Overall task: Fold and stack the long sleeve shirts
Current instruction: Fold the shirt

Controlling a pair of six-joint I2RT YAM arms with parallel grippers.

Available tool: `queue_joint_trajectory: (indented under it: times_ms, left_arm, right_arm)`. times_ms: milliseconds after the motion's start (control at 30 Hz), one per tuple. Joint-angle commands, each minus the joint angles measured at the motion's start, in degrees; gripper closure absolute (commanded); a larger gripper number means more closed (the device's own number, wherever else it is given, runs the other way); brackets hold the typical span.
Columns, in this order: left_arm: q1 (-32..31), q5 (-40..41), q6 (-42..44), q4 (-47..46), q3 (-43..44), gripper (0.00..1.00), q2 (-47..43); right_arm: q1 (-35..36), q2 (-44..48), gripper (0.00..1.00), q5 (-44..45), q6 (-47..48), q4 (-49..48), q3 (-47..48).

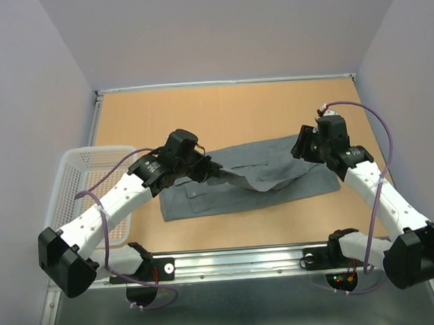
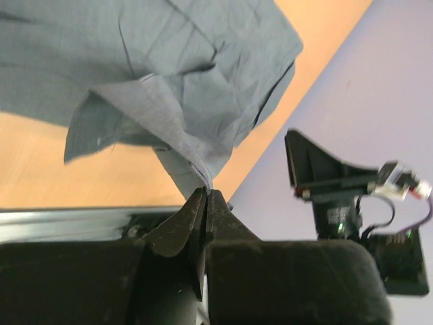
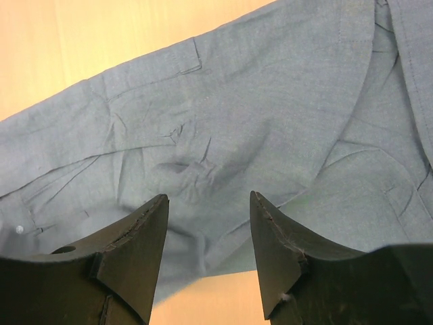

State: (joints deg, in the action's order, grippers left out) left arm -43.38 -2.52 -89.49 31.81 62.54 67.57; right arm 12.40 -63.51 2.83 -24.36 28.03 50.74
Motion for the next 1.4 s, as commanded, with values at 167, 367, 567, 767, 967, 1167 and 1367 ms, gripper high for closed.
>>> queue_joint_trajectory:
  times_ms: [167, 367, 567, 767, 967, 1167, 1367]
  left_arm:
    - [9.00, -1.34, 2.04, -7.82, -3.48, 0.85, 6.78]
    - [14.02, -1.78, 6.41, -13.26, -1.38, 0.75, 15.54]
    - [15.95, -1.95, 18.02, -11.60, 13.81, 0.63, 28.39]
    - [19.29, -0.11, 35.32, -11.15, 24.90, 0.54, 38.51]
    - [24.38, -2.74, 47.21, -10.02, 28.07, 0.23, 40.01]
    - [25.62, -1.87, 59.33, -8.88, 23.69, 0.01, 33.07]
    - [25.27, -12.65, 65.85, -12.55, 10.97, 0.06, 26.92]
  right_arm:
    - [-0.28, -0.04, 0.42, -5.11, 3.52, -2.45, -0.91]
    - [-0.27, -1.27, 0.40, -9.50, 7.39, -2.63, -0.30]
    - [-0.10, -3.46, 0.39, -12.49, 10.21, -2.72, 2.25]
    - [0.16, -5.57, 0.38, -16.45, 14.15, -2.72, 5.33]
    - [7.00, -9.61, 0.32, -24.55, 20.92, -2.54, 11.65]
    - [16.41, -20.07, 0.30, -19.80, 21.99, -2.37, 19.39]
    - [17.65, -22.46, 0.31, -10.41, 19.18, -3.42, 20.46]
